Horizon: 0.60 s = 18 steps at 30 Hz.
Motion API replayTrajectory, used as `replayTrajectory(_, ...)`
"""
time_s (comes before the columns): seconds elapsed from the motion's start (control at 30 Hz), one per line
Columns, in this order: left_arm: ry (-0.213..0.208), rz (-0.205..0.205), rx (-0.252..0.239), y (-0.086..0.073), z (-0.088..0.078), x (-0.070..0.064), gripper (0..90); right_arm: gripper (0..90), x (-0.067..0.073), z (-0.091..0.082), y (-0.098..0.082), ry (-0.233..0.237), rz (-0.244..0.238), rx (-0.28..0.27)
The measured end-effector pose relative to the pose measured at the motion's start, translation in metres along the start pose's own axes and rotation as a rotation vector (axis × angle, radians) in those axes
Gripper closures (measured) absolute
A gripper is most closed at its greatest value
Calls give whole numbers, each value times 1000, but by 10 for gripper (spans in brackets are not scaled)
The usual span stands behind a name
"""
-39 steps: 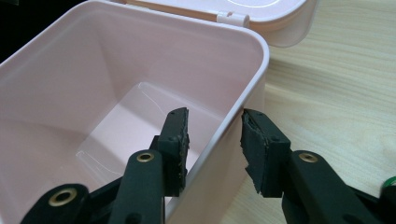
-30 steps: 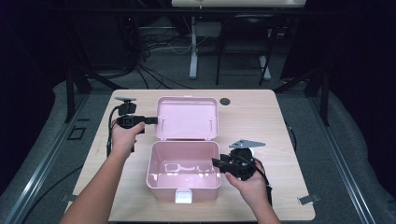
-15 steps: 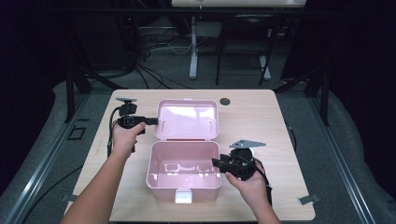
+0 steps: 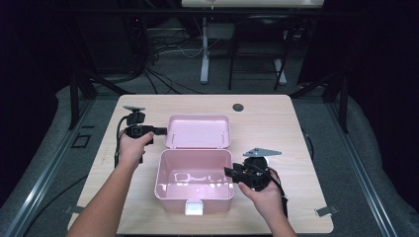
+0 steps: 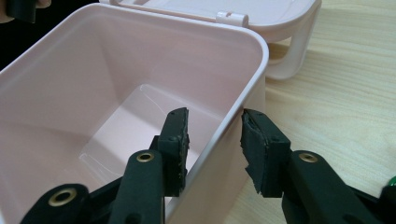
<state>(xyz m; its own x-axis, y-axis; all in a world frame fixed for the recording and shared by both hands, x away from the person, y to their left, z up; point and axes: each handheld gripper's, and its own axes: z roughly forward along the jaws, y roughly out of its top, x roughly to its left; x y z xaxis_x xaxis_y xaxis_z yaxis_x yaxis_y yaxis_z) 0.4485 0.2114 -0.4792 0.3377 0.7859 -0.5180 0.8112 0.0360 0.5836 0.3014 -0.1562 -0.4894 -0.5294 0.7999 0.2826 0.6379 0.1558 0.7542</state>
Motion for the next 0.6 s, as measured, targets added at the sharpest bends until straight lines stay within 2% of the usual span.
replayTrajectory(0.4,5,11,-6,-1,0,-1,852,616,0,0,0,0,-1,0)
replayTrajectory(0.6,10,26,-18,-2,-5,-4,792,596,0,-1,1,2,-12,1)
